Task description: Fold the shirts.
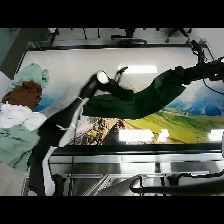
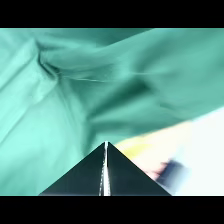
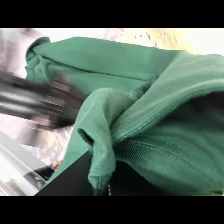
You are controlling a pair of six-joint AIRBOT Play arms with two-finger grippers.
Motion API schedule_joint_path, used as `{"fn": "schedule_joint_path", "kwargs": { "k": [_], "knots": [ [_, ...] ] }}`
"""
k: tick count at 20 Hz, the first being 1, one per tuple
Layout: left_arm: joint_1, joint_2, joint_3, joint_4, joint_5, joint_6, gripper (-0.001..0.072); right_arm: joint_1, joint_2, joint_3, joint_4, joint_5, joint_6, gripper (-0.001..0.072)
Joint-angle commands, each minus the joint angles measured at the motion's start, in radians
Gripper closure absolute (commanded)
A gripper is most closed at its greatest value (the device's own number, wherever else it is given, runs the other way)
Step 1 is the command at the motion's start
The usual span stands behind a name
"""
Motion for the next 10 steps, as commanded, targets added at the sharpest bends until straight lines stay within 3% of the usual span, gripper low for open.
{"fn": "schedule_joint_path", "kwargs": {
  "k": [1,4,6,8,10],
  "knots": [
    [0.200,0.221,0.003,-0.243,-0.161,0.074,0.0693,0.113,-0.010,0.000,0.006,-0.104,0.051,0.0695],
    [0.359,0.395,0.002,-0.331,-0.200,0.098,0.0693,0.392,-0.060,0.000,0.006,-0.367,0.060,0.0695],
    [0.438,0.482,-0.002,-0.329,-0.226,0.121,0.0692,0.628,-0.135,0.000,0.006,-0.650,0.042,0.0694],
    [0.483,0.572,-0.098,-0.330,-0.205,0.165,0.0693,0.841,-0.234,0.000,0.006,-0.959,-0.080,0.0681],
    [0.498,0.635,-0.212,-0.328,-0.184,0.218,0.0693,1.000,-0.348,0.000,0.002,-1.216,-0.178,0.0247]
  ]
}}
